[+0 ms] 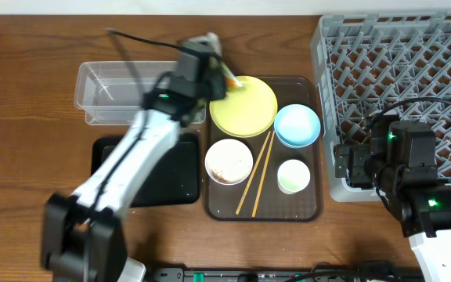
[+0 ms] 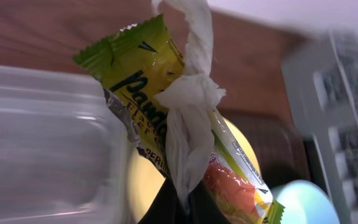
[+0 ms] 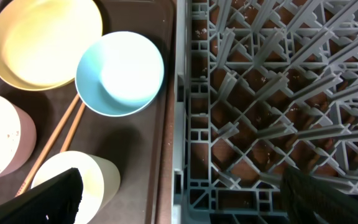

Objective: Sort waste into correct bins and load items into the dishwasher rack
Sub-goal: 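Carry the wrapper with the left gripper into the clear container and release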

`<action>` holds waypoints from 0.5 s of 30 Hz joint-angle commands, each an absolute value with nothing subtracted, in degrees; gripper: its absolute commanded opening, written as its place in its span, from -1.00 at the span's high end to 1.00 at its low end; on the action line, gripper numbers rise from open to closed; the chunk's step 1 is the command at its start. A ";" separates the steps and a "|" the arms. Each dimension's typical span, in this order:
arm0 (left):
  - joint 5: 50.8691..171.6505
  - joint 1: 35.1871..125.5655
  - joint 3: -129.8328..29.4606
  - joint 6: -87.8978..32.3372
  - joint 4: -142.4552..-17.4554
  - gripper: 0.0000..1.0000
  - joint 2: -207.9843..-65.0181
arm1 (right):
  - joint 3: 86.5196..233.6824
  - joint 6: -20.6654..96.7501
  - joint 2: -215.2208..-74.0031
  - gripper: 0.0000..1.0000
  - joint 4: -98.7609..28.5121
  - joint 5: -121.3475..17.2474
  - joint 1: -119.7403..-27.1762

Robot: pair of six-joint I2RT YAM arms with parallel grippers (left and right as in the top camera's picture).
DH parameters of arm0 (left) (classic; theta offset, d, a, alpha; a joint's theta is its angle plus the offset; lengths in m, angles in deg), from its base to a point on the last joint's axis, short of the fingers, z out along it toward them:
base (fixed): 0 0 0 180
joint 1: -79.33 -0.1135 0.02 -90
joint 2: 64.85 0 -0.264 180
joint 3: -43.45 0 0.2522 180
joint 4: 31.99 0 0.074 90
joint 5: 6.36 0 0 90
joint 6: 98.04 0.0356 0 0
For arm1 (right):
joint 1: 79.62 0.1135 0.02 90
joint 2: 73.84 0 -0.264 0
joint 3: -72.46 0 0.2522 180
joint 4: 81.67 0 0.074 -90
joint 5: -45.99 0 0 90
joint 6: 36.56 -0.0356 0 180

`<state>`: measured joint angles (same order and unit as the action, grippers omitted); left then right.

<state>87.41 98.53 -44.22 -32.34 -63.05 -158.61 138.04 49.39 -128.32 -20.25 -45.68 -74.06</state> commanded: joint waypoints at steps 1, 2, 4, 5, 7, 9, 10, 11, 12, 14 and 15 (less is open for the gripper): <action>83.94 94.00 -44.33 -35.66 -66.24 0.88 -158.43 | 139.35 49.01 -128.23 -0.99 -20.34 -45.96 -73.64; 82.67 92.36 -44.28 -37.78 -68.23 0.88 -158.61 | 139.35 49.01 -128.23 -0.98 -20.34 -45.98 -73.64; 80.83 90.40 -44.09 -41.04 -70.76 0.88 -159.16 | 139.35 49.01 -128.23 -0.99 -20.34 -45.98 -73.64; 79.90 89.48 -43.76 -42.72 -71.53 0.88 -159.35 | 139.35 49.01 -128.23 -0.98 -20.34 -45.98 -73.64; 79.26 87.93 -43.24 -44.21 -72.32 0.88 -159.90 | 139.35 49.01 -128.23 -0.98 -20.38 -45.96 -73.64; 79.26 86.94 -43.15 -44.14 -72.27 0.81 -160.42 | 139.35 49.01 -128.23 -0.99 -20.38 -45.98 -73.64; 79.28 86.59 -43.15 -44.14 -72.01 0.54 -160.58 | 139.35 49.01 -128.23 -0.99 -20.38 -45.96 -73.64; 79.28 86.33 -43.15 -44.07 -71.57 0.38 -160.66 | 139.35 49.01 -128.23 -0.99 -20.38 -45.98 -73.64; 79.30 86.22 -43.15 -43.86 -71.38 0.26 -160.66 | 139.35 49.01 -128.23 -0.99 -20.36 -45.98 -73.64; 79.35 86.20 -43.26 -43.46 -71.22 -0.02 -160.51 | 139.35 49.01 -128.23 -0.99 -20.34 -45.96 -73.64; 79.76 86.20 -43.32 -42.39 -71.25 -0.05 -160.34 | 139.35 49.01 -128.23 -0.98 -20.34 -45.96 -73.64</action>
<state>80.42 86.38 -43.83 -42.79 -71.31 -160.36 138.04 49.39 -128.32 -20.32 -45.72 -74.06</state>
